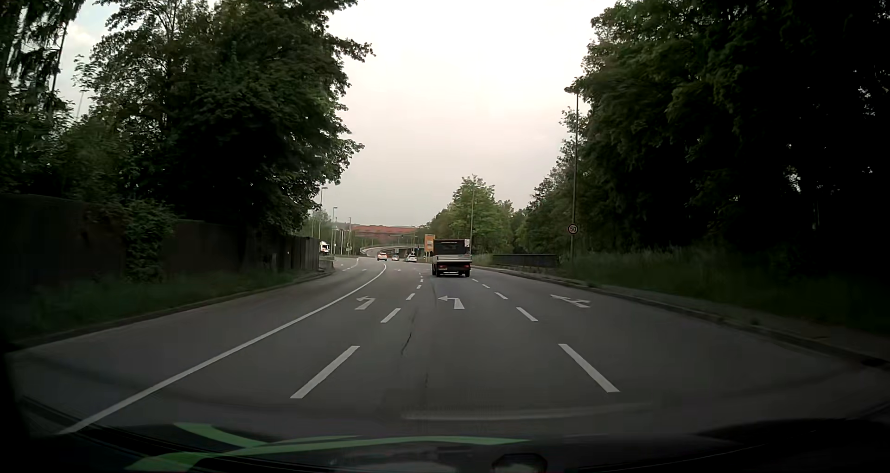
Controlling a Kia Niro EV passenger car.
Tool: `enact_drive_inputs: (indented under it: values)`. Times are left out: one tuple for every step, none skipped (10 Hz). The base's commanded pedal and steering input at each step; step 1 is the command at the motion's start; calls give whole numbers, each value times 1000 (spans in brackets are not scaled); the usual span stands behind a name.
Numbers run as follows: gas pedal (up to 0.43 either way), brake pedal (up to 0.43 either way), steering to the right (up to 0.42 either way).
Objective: Follow the waypoints while adhering to traffic rules and regulations
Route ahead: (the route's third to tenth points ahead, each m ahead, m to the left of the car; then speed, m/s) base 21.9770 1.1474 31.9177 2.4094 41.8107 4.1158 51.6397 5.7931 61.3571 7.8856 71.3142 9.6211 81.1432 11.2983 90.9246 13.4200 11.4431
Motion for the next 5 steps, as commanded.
enact_drive_inputs:
  values:
    - [47, 0, -11]
    - [59, 0, -11]
    - [59, 0, -11]
    - [59, 0, -11]
    - [59, 0, -12]
